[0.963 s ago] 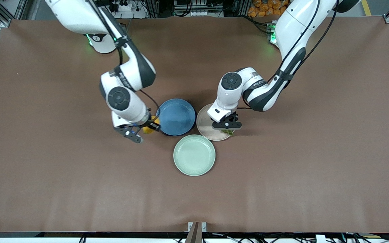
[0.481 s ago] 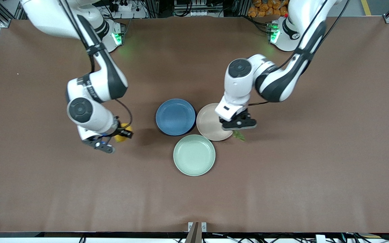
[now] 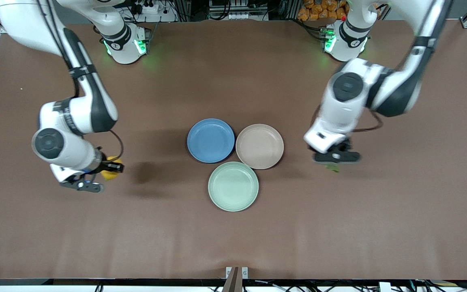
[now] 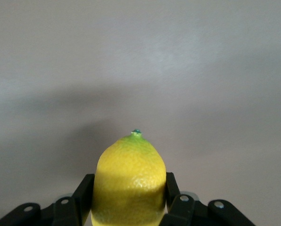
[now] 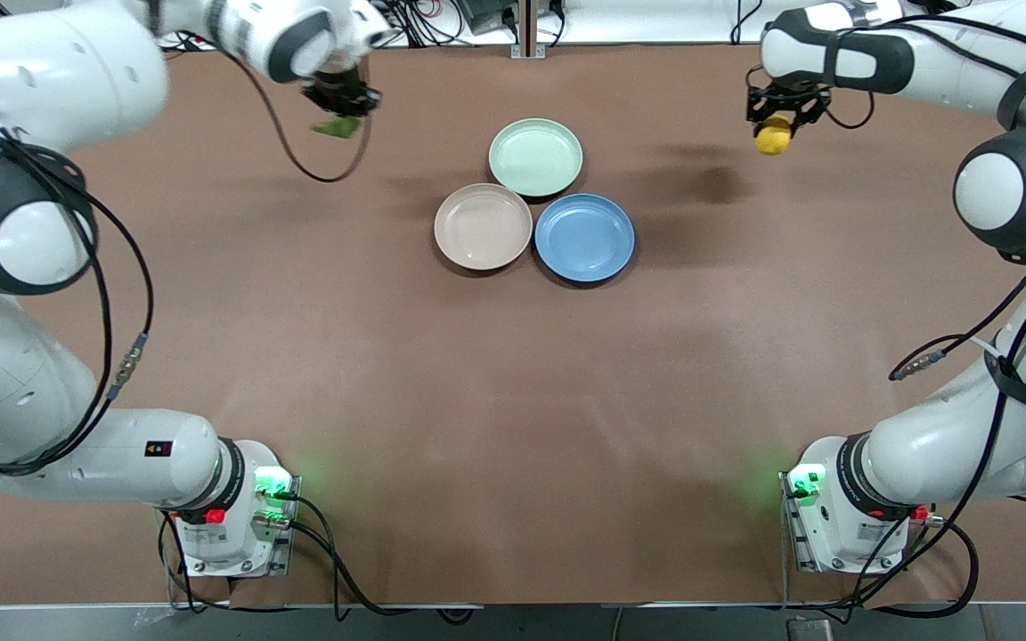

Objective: Pick lemon and lettuce from blue and beige plates
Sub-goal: 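Carry the lemon away from the blue plate while the left gripper carries the lettuce, then lower and release the lemon while the left gripper releases the lettuce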

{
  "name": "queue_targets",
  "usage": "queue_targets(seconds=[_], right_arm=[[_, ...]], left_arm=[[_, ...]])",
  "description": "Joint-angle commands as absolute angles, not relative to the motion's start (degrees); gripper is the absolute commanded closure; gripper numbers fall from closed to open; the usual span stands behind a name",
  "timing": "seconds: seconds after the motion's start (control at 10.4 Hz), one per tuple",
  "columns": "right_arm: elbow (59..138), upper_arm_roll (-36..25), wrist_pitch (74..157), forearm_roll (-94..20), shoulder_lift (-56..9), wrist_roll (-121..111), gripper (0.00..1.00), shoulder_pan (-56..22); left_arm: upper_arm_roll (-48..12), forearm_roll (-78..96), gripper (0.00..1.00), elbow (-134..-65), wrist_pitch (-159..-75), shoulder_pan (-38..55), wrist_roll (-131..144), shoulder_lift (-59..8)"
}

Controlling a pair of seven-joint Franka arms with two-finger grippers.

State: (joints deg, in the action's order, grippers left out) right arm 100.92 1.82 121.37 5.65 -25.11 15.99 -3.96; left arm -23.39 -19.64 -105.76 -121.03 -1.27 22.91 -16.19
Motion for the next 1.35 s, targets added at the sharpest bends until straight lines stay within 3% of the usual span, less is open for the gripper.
queue_targets(seconds=[0.0, 0.29, 0.39, 0.48, 0.58, 0.67, 0.77, 0.87, 0.96, 1.25], right_arm=[[101.6, 2.9, 126.2, 7.1, -27.5, 6.6, 1.00, 1.5], [101.6, 3.0, 130.6, 6.6, -31.5, 1.8, 1.00, 4.2], [101.8, 3.0, 130.7, 6.4, -31.9, 1.8, 0.82, 3.9], [102.0, 3.0, 130.9, 6.4, -32.1, 1.8, 0.27, 4.1], [102.3, 3.0, 130.9, 6.3, -32.0, 1.8, 0.00, 4.1], [103.0, 3.1, 130.9, 6.2, -31.6, 1.7, 0.00, 4.7], [103.9, 3.2, 130.9, 6.2, -30.8, 1.5, 0.00, 4.7], [105.4, 3.2, 130.9, 6.2, -29.3, 1.4, 0.00, 4.8], [107.4, 3.2, 131.0, 6.2, -27.3, 0.5, 0.00, 4.8], [118.3, 3.4, 131.0, 6.2, -16.5, -1.1, 0.00, 4.7]], left_arm=[[-24.3, -17.6, 1.00, -107.9, -120.3, -8.9, 10.1, -15.9], [-24.0, -17.8, 1.00, -107.8, -120.6, -12.9, 8.4, -22.9], [-24.0, -18.0, 1.00, -107.7, -121.2, -13.6, 8.5, -25.5], [-24.0, -18.0, 1.00, -107.5, -121.5, -13.5, 9.1, -27.8], [-24.0, -18.0, 1.00, -107.3, -122.2, -13.6, 9.3, -29.3], [-24.0, -18.0, 1.00, -107.3, -122.7, -13.4, 9.5, -30.0], [-23.9, -18.2, 0.79, -107.1, -122.8, -13.4, 9.5, -30.1], [-24.0, -18.6, 0.50, -107.0, -122.7, -13.4, 9.3, -29.8], [-24.0, -18.6, 0.01, -105.9, -122.7, -13.7, 8.1, -29.4], [-24.2, -17.9, 0.00, -101.8, -119.3, -13.6, 6.5, -23.8]])
